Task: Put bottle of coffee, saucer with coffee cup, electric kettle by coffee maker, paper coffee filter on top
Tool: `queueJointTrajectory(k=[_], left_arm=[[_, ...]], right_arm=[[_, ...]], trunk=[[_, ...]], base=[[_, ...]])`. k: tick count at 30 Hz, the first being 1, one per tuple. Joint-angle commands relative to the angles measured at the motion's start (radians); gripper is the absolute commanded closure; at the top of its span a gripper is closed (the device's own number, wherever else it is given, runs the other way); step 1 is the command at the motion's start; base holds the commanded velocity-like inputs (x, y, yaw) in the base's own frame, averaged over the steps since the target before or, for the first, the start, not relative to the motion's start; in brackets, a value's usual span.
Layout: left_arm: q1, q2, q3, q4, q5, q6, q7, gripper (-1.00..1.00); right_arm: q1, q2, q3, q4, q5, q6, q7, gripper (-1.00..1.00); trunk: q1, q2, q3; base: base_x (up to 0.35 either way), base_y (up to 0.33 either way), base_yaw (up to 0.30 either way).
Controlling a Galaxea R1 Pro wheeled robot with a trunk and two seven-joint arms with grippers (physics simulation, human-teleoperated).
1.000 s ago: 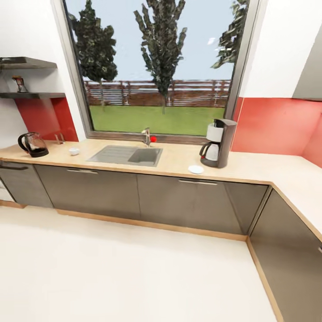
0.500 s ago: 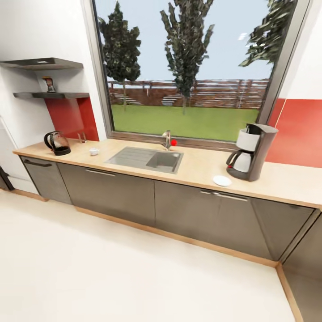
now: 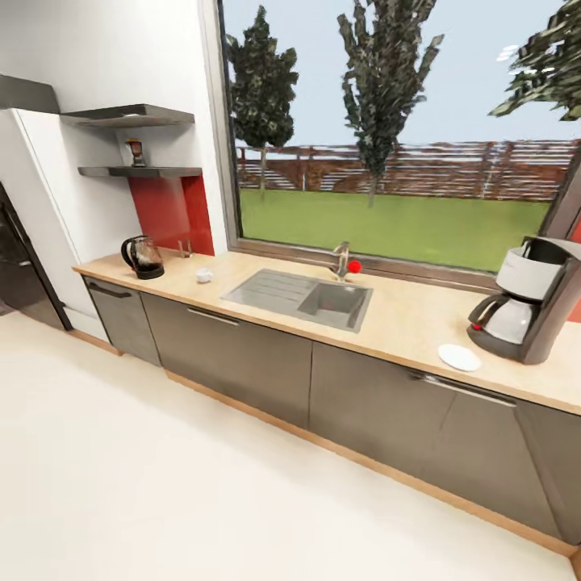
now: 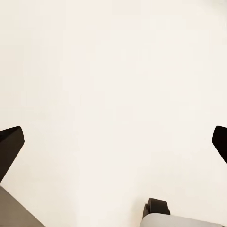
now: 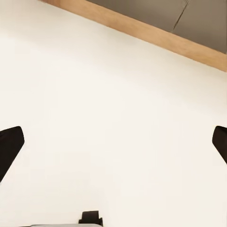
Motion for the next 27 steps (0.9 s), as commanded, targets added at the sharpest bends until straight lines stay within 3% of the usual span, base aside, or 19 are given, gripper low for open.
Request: queueJointTrajectory(k=[1,27], left_arm=[[-0.001,0.0,0.0,0.001,0.004,-0.003,-0.001,-1.0],[-0.001,0.0,0.0,0.001,0.004,-0.003,-0.001,-1.0]], right_arm=[[0.0,0.0,-0.001,0.0,0.001,-0.003,0.0,-1.0],[0.0,0.0,-0.001,0.002,0.001,-0.003,0.0,-1.0]], trunk=[[0.001,-0.002,-0.002],[0.001,-0.002,-0.002]], base=[[0.339,0.0,0.277],[0.339,0.0,0.277]])
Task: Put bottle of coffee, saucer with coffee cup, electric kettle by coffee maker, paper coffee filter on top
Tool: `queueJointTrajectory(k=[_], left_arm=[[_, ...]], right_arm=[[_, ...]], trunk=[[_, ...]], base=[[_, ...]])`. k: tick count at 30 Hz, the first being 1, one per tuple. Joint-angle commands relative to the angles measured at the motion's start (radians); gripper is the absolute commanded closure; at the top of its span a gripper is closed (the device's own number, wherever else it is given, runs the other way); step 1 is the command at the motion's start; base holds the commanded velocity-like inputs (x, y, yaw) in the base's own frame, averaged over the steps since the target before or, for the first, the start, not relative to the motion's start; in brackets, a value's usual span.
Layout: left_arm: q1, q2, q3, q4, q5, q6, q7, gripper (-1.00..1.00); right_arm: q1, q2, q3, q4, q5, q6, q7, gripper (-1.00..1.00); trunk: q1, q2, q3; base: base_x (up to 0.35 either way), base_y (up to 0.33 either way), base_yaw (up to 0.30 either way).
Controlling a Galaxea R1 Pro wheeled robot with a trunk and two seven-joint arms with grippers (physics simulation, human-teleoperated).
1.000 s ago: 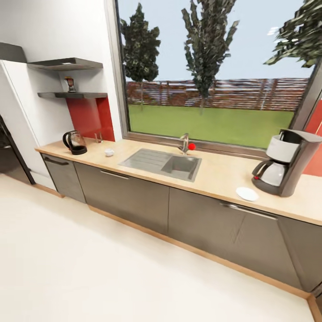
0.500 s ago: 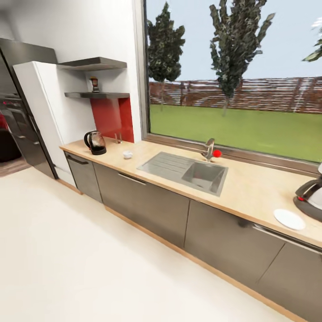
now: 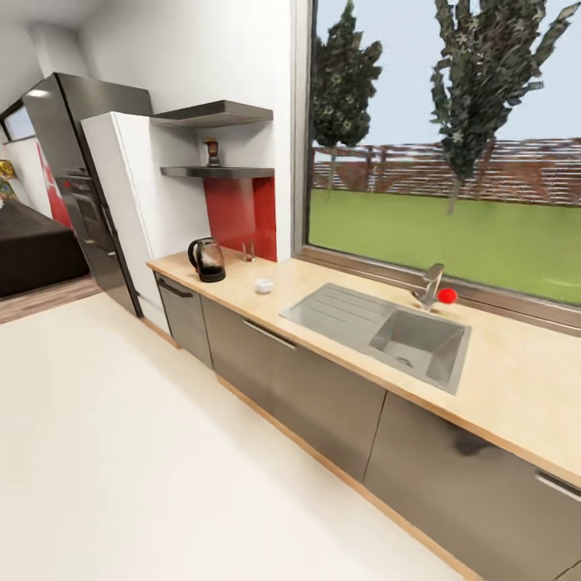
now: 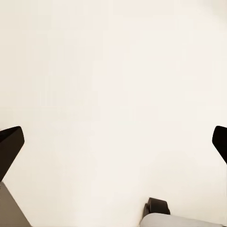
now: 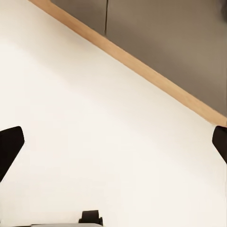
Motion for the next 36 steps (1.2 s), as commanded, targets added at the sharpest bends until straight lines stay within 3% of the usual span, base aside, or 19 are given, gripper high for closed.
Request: queueJointTrajectory(k=[1,11,36], left_arm=[[-0.001,0.0,0.0,0.001,0.004,-0.003,-0.001,-1.0],[0.0,0.001,0.002,0.001,0.006,-0.005,0.0,-1.0],[0.0,0.001,0.003,0.001,0.006,-0.005,0.001,-1.0]], right_arm=[[0.0,0.0,-0.001,0.0,0.001,-0.003,0.0,-1.0],[0.0,0.0,0.0,0.0,0.001,-0.003,0.0,-1.0],[0.0,0.0,0.0,0.0,0.001,-0.003,0.0,-1.0]], trunk=[[0.001,-0.002,-0.002],[0.001,-0.002,-0.002],[0.001,-0.002,-0.002]], base=[[0.34,0.0,0.277],[0.339,0.017,0.277],[0.324,0.139,0.277]])
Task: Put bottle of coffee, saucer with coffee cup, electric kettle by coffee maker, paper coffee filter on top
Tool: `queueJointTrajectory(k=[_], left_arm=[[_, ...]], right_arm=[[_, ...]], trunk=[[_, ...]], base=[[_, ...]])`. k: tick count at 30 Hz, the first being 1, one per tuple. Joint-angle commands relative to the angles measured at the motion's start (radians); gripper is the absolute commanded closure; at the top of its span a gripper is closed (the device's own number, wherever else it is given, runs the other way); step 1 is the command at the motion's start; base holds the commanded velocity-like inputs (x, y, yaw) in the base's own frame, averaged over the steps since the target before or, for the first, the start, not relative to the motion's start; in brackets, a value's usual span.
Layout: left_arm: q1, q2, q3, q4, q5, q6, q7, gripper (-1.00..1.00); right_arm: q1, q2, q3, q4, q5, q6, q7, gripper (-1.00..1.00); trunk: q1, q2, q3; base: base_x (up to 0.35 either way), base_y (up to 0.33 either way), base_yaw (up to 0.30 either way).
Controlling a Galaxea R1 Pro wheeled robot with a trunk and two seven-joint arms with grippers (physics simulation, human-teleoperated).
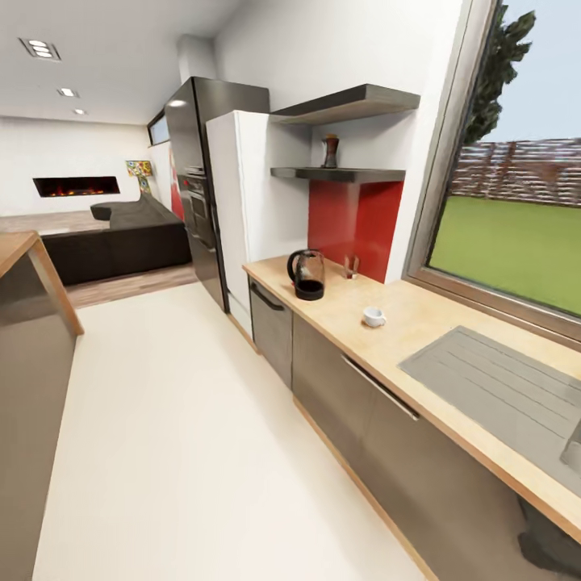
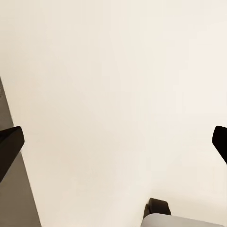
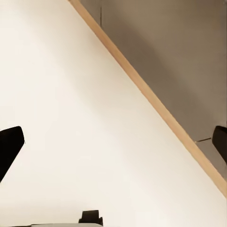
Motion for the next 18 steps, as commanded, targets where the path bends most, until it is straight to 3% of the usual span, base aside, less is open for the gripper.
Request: queueJointTrajectory(k=[1,18], left_arm=[[-0.001,0.0,0.0,0.001,0.004,-0.003,0.0,-1.0],[-0.001,0.0,0.0,0.001,0.004,-0.004,0.0,-1.0]], right_arm=[[0.0,0.0,-0.001,0.0,0.001,-0.003,0.0,-1.0],[0.0,0.0,-0.001,0.0,0.001,-0.003,0.0,-1.0]], trunk=[[0.001,-0.002,-0.002],[0.001,-0.002,-0.002]], base=[[0.336,0.004,0.277],[0.337,0.033,0.276]])
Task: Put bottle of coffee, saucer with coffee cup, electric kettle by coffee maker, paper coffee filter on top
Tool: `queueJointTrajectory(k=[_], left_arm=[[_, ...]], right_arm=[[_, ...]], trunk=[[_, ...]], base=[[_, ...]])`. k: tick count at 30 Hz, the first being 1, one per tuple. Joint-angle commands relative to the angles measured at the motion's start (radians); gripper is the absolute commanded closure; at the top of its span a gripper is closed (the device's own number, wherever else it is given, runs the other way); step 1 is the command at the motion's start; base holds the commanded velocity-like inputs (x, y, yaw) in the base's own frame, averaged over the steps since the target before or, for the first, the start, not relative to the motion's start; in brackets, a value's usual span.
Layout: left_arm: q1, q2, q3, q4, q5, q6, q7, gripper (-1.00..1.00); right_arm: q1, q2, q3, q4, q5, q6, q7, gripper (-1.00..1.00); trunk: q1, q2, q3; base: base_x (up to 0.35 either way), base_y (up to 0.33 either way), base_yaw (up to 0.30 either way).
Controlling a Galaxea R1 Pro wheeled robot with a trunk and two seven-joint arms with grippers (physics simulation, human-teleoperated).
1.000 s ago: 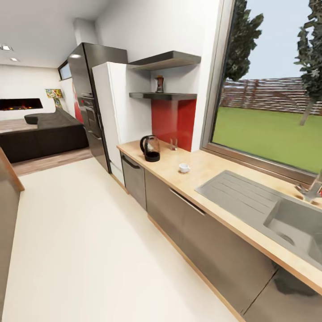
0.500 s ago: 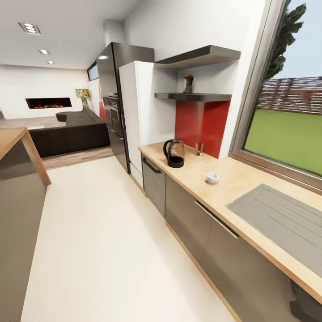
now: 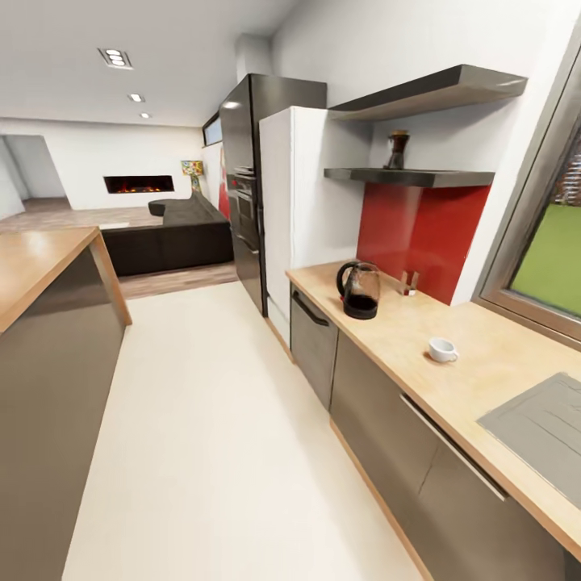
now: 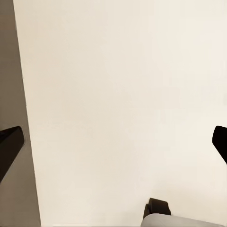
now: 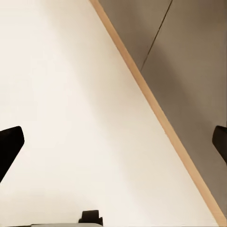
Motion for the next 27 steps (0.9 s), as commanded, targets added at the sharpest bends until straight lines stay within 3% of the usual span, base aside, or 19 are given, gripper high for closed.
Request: queueJointTrajectory(k=[1,17,27], left_arm=[[-0.001,0.0,0.0,0.001,0.004,-0.003,0.0,-1.0],[-0.001,0.0,-0.001,0.001,0.004,-0.004,0.0,-1.0],[-0.001,0.0,-0.002,0.001,0.003,-0.003,0.0,-1.0]], right_arm=[[0.0,0.0,-0.001,0.0,0.001,-0.003,0.0,-1.0],[0.0,0.0,-0.002,-0.001,0.001,-0.003,0.0,-1.0],[0.0,-0.001,-0.003,-0.004,0.001,-0.003,-0.001,-1.0]], trunk=[[0.001,-0.002,-0.002],[0.001,-0.002,-0.002],[0.001,-0.002,-0.002]], base=[[0.337,0.112,0.277],[0.337,0.112,0.269],[0.337,0.101,0.031]])
